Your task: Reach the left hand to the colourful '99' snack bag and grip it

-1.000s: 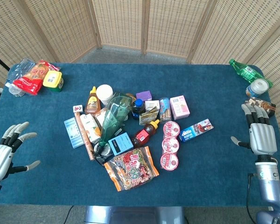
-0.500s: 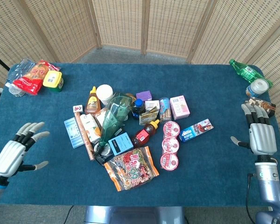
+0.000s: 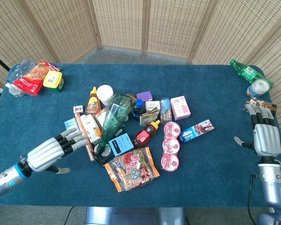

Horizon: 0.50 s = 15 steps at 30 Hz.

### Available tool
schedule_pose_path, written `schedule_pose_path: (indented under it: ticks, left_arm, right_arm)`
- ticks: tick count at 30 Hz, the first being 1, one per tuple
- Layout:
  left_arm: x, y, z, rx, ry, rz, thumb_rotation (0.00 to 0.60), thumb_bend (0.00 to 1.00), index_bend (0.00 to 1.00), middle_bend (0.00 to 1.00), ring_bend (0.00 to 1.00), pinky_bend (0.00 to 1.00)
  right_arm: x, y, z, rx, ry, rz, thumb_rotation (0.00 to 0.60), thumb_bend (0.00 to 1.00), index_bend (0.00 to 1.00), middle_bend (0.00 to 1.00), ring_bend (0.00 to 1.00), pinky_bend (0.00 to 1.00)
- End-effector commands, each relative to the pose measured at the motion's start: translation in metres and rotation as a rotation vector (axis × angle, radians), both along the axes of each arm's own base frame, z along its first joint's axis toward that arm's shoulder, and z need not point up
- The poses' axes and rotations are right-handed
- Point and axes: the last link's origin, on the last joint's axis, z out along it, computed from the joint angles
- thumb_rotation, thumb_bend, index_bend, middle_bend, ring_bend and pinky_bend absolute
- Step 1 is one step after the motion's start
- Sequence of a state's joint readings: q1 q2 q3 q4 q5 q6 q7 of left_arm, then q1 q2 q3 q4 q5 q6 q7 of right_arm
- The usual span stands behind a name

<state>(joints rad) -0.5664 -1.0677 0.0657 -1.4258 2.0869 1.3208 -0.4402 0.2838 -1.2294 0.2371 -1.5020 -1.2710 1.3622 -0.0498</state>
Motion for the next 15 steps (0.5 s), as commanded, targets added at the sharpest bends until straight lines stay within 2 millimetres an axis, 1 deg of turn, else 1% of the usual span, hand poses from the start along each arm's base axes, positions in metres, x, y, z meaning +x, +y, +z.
schedule_pose_path:
  ticks: [1, 4, 8, 13, 15]
  left_arm:
    - [0.02, 0.016, -0.011, -0.048, 0.076, -0.089, 0.6, 0.0, 0.0, 0.0, 0.0, 0.0]
    - [0.041, 0.025, -0.023, -0.069, 0.099, -0.156, 0.6, 0.0, 0.0, 0.0, 0.0, 0.0]
    - [0.065, 0.031, -0.038, -0.088, 0.126, -0.231, 0.6, 0.0, 0.0, 0.0, 0.0, 0.0]
    - [0.088, 0.031, -0.059, -0.13, 0.148, -0.296, 0.6, 0.0, 0.0, 0.0, 0.0, 0.0]
    - [0.094, 0.03, -0.067, -0.147, 0.158, -0.313, 0.6, 0.0, 0.0, 0.0, 0.0, 0.0]
  right_arm:
    - [0.0, 0.0, 0.0, -0.001, -0.002, -0.002, 0.6, 0.05, 0.04, 0.0, 0.0, 0.0]
    - [-0.001, 0.0, 0.001, -0.002, -0.005, -0.002, 0.6, 0.05, 0.04, 0.0, 0.0, 0.0]
    - [-0.001, 0.0, 0.002, -0.004, -0.009, -0.004, 0.6, 0.05, 0.04, 0.0, 0.0, 0.0]
    - [-0.003, 0.0, 0.004, -0.007, -0.018, -0.008, 0.6, 0.05, 0.05, 0.0, 0.0, 0.0]
    - [-0.004, 0.0, 0.004, -0.008, -0.021, -0.009, 0.6, 0.05, 0.05, 0.0, 0.0, 0.0]
